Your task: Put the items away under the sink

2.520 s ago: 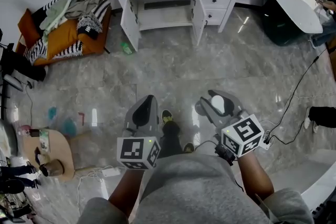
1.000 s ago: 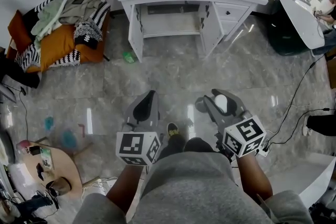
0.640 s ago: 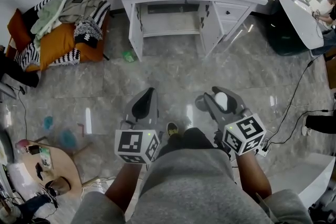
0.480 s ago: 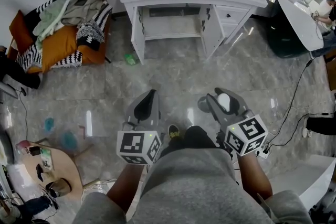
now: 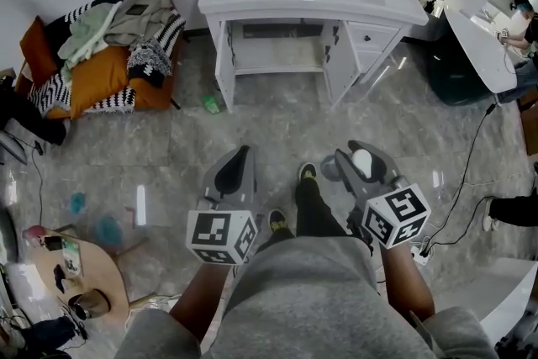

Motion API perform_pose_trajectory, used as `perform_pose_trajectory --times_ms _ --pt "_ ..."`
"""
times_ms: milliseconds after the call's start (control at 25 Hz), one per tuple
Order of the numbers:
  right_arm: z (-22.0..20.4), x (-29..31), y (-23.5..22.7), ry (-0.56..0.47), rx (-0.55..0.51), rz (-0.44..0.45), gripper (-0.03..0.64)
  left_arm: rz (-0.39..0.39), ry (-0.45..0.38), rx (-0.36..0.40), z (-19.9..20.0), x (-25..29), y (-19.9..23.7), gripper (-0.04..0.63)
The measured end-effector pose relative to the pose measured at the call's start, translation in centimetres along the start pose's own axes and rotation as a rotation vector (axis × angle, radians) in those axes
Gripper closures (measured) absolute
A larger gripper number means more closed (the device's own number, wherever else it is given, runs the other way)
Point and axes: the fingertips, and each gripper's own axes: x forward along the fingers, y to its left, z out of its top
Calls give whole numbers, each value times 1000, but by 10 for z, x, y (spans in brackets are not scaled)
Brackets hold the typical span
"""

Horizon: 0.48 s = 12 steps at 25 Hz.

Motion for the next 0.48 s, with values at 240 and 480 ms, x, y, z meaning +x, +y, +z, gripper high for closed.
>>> perform_pose_trajectory --times_ms 240,480 --pt "-4 10 -10 49 1 -7 488 -13 -16 19 8 8 -4 583" --pt "-4 23 -28 70 9 -3 488 -6 -9 24 9 24 -4 583"
